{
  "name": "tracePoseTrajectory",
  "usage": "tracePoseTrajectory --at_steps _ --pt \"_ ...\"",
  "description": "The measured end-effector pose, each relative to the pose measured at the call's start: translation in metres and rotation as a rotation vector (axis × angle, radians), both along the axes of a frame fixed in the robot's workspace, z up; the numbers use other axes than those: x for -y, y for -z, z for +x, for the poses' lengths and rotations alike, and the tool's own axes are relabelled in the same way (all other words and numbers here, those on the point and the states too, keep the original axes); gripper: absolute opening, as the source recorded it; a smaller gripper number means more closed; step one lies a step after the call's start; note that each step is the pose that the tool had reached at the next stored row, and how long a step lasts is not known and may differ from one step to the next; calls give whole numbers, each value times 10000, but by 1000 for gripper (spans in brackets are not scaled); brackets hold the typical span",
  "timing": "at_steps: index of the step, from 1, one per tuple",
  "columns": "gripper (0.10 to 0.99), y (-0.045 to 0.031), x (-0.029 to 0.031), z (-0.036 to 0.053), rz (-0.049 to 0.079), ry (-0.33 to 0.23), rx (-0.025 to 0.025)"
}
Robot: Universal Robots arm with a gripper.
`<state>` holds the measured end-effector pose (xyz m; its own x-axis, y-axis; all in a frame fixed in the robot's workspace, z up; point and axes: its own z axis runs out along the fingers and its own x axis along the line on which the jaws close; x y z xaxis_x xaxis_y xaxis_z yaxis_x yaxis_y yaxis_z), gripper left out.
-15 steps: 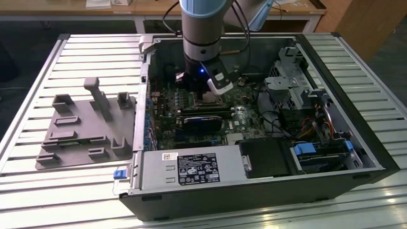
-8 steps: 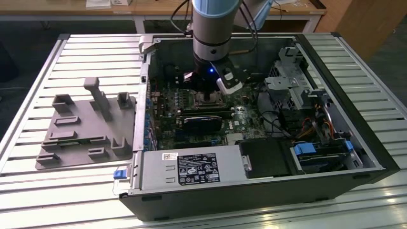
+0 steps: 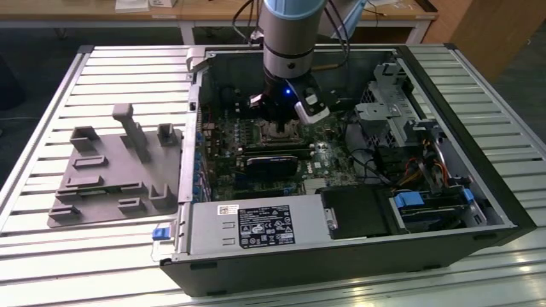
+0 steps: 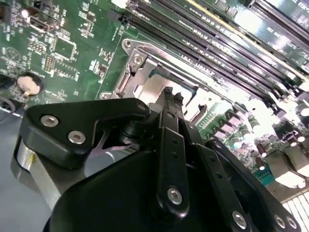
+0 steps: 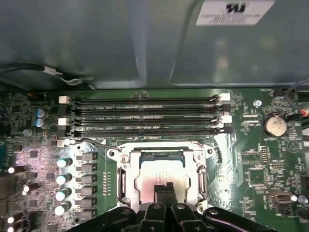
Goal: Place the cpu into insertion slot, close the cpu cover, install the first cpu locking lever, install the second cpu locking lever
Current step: 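Close the cpu cover, then install the first cpu locking lever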
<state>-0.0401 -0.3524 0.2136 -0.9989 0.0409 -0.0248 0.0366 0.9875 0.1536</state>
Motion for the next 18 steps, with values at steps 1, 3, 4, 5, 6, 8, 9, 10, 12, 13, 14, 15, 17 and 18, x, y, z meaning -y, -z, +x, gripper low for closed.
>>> tracePoseTrajectory --at_steps 1,3,4,5,6,8,9,10,12,13,14,15,17,18 --pt "102 -33 -2 0 -1 0 0" --pt "102 -109 -4 0 -1 0 0" --pt "102 -145 -5 0 -3 -1 -1" --pt "102 -180 -5 0 -9 -1 -1" --pt "102 -205 -5 0 -14 0 0" --pt "102 -219 -6 0 -27 0 0" --pt "102 -218 -6 0 -27 -1 1" --pt "102 -218 -6 0 -28 -1 1" --pt "102 -219 -5 0 -30 0 0" --pt "102 -219 -5 0 -30 0 0" --pt "102 -219 -5 0 -30 0 0" --pt "102 -219 -5 0 -30 0 0" --pt "102 -219 -5 0 -30 0 0" --pt "102 -219 -5 0 -31 0 0"
